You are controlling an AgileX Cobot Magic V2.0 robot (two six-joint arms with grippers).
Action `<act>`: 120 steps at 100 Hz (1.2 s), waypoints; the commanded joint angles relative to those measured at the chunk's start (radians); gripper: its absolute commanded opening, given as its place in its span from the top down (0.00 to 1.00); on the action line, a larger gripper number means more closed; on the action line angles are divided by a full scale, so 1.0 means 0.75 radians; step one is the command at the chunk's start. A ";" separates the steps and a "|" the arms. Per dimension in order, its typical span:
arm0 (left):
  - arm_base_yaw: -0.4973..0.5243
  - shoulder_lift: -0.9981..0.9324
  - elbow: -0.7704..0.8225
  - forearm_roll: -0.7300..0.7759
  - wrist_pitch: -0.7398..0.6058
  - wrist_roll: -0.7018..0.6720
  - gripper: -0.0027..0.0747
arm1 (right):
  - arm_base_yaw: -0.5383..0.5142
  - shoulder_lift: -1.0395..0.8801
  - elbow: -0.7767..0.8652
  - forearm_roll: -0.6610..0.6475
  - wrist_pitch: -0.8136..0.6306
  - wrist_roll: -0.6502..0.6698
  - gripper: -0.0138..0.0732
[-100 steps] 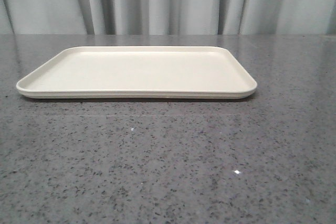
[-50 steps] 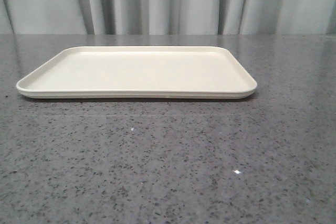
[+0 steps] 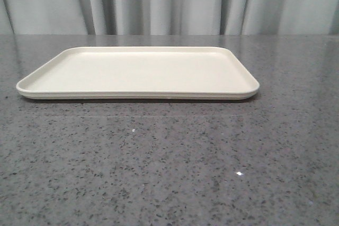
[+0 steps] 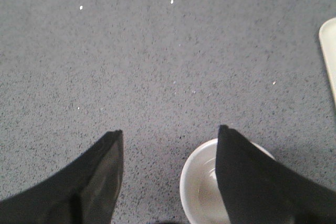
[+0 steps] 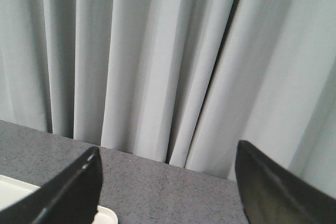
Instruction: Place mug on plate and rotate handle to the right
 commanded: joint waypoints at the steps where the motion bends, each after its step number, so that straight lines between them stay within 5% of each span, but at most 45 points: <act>1: 0.003 0.020 -0.042 0.045 -0.026 -0.003 0.47 | -0.009 0.013 -0.048 0.012 -0.067 -0.007 0.23; 120: 0.003 0.213 0.113 0.036 0.033 0.024 0.56 | -0.009 0.013 -0.048 0.012 -0.032 -0.007 0.23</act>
